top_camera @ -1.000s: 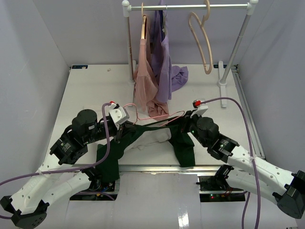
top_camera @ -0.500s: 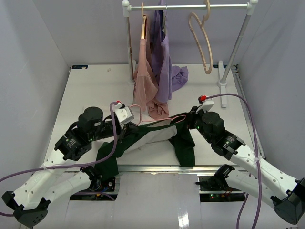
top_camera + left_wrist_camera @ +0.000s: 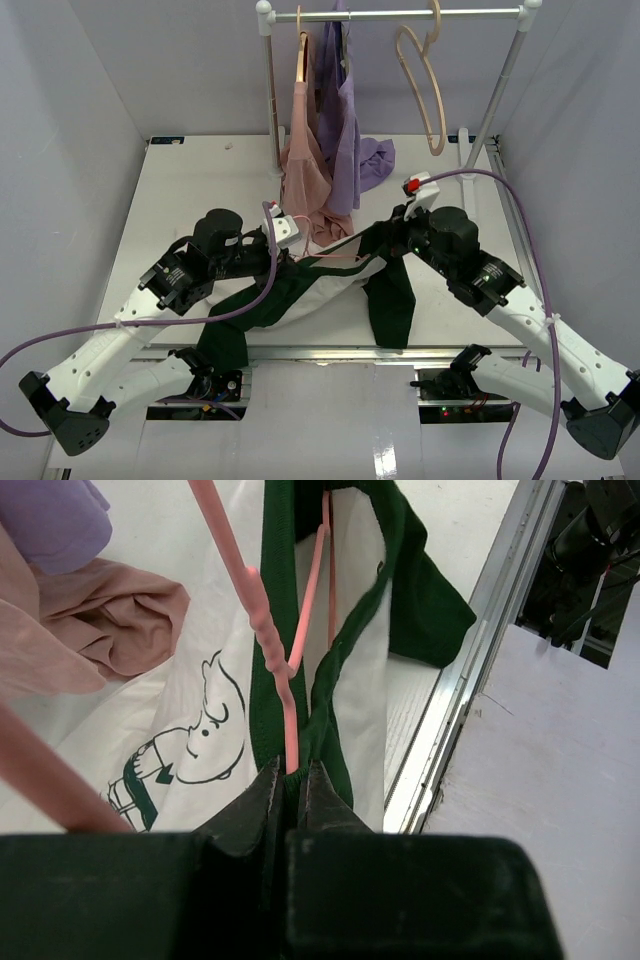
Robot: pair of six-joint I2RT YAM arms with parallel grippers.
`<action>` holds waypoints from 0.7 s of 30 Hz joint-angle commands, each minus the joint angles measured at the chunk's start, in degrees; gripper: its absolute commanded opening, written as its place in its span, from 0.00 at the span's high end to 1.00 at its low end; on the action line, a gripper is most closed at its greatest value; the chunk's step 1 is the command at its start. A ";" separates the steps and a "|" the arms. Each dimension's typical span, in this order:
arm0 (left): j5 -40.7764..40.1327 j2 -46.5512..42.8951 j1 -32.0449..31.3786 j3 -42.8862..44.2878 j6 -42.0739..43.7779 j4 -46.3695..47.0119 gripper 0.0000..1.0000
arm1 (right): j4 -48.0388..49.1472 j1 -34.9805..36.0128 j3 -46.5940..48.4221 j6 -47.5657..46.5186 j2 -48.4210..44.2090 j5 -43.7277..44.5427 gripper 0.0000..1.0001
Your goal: Place the t-shirt on the hanger
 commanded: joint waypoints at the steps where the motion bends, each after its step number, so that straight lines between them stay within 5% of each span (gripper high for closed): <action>1: 7.48 1.32 0.01 1.68 -0.76 3.08 1.00 | -4.29 2.34 6.88 -5.36 0.24 -17.77 0.92; 9: 7.86 0.53 0.01 -1.21 -0.71 5.67 1.00 | -7.46 5.67 9.23 -4.17 3.30 -25.78 0.92; 17: 9.84 0.01 0.01 -2.82 -1.04 8.24 1.00 | -6.76 14.44 15.20 -3.15 9.76 -21.12 0.92; 21: 12.09 -0.10 0.01 -2.24 -1.24 8.31 1.00 | -7.32 14.45 12.68 -4.28 8.14 -16.19 0.71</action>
